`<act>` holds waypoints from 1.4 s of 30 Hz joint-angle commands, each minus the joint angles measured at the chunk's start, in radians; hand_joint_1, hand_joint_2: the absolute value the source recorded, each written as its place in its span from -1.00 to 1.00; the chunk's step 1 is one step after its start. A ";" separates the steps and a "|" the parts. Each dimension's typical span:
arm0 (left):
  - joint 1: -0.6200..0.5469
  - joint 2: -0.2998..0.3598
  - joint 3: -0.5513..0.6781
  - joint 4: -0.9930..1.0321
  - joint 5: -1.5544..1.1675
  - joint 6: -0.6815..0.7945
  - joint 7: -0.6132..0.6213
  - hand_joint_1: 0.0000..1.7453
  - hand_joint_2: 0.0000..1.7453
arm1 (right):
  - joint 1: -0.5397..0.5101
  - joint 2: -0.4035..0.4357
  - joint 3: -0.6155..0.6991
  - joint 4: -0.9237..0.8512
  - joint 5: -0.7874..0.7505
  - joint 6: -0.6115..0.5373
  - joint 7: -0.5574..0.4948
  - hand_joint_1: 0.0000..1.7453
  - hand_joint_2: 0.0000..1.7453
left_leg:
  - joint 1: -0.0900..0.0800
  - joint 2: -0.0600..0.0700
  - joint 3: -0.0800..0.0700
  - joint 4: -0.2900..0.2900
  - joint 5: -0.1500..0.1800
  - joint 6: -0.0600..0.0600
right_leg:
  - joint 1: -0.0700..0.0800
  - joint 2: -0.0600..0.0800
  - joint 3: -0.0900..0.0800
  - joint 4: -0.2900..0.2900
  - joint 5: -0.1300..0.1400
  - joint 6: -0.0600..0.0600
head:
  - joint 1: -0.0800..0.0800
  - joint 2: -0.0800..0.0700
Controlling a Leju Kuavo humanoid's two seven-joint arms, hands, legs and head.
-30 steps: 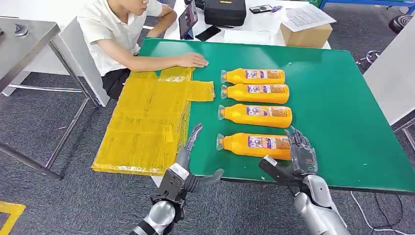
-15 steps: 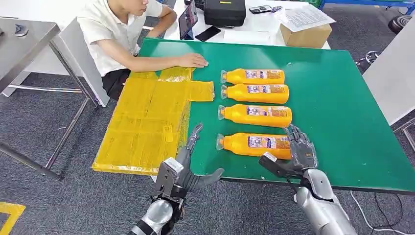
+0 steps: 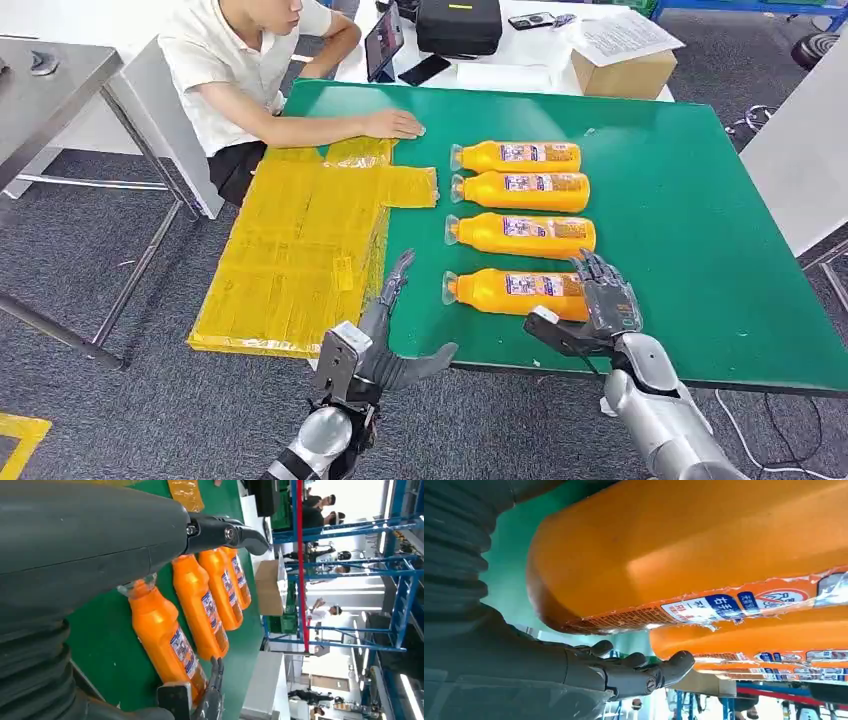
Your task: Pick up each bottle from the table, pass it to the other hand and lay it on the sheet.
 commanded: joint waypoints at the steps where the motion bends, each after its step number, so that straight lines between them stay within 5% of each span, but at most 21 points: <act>1: 0.004 0.011 -0.002 0.017 0.014 -0.013 0.004 -1.00 1.00 | -0.012 -0.035 0.093 0.114 -0.030 0.125 -0.041 0.96 1.00 | 0.001 -0.001 0.003 -0.001 0.000 -0.002 | 0.001 0.000 0.003 -0.001 -0.001 -0.002 | 0.000 0.000; 14: 0.022 0.014 0.015 -0.008 0.018 -0.010 -0.007 -1.00 1.00 | 0.001 -0.082 0.117 0.109 -0.064 0.172 -0.042 1.00 1.00 | 0.002 -0.004 0.008 -0.002 0.000 -0.002 | 0.001 -0.002 0.009 -0.003 -0.001 -0.002 | 0.000 0.000; 25: 0.024 0.024 0.025 0.005 0.050 0.010 -0.028 -1.00 1.00 | 0.121 -0.013 -0.024 -0.046 -0.310 0.210 -0.154 1.00 1.00 | 0.002 -0.003 0.008 -0.002 0.000 -0.002 | 0.002 -0.003 0.009 -0.004 -0.001 -0.002 | 0.000 0.000; 37: 0.030 0.028 0.023 0.002 0.058 0.010 -0.031 -1.00 1.00 | 0.137 -0.009 -0.026 -0.085 -0.319 0.212 -0.149 1.00 1.00 | 0.002 -0.001 0.007 -0.001 -0.001 -0.002 | 0.002 -0.001 0.007 -0.002 -0.001 -0.002 | 0.000 0.000; 42: 0.100 0.054 0.048 -0.015 0.166 -0.030 0.023 -1.00 1.00 | 0.251 0.056 -0.088 -0.315 -0.439 0.200 -0.182 1.00 1.00 | 0.002 0.001 0.009 -0.003 -0.001 -0.002 | 0.002 0.001 0.008 -0.004 -0.001 -0.003 | 0.000 0.000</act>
